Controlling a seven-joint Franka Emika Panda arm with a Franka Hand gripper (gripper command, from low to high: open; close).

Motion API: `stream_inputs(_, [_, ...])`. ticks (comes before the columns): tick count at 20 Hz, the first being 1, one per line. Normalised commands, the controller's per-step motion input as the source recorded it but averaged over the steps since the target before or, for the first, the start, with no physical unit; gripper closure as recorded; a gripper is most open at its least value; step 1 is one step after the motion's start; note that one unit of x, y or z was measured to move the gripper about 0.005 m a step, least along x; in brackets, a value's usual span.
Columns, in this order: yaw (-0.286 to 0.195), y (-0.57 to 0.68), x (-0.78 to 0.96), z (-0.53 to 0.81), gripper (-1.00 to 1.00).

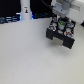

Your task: Open the kcup holder, insert the kcup into the holder, and close the kcup holder

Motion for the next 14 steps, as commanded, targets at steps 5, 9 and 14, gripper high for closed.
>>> stream_inputs(5, [0.053, 0.13, 0.11, 0.21, -1.0])
stream_inputs(9, [0.057, 0.02, 0.17, 0.44, -1.0])
stream_inputs(14, [0.056, -0.25, 0.32, 0.62, -1.0])
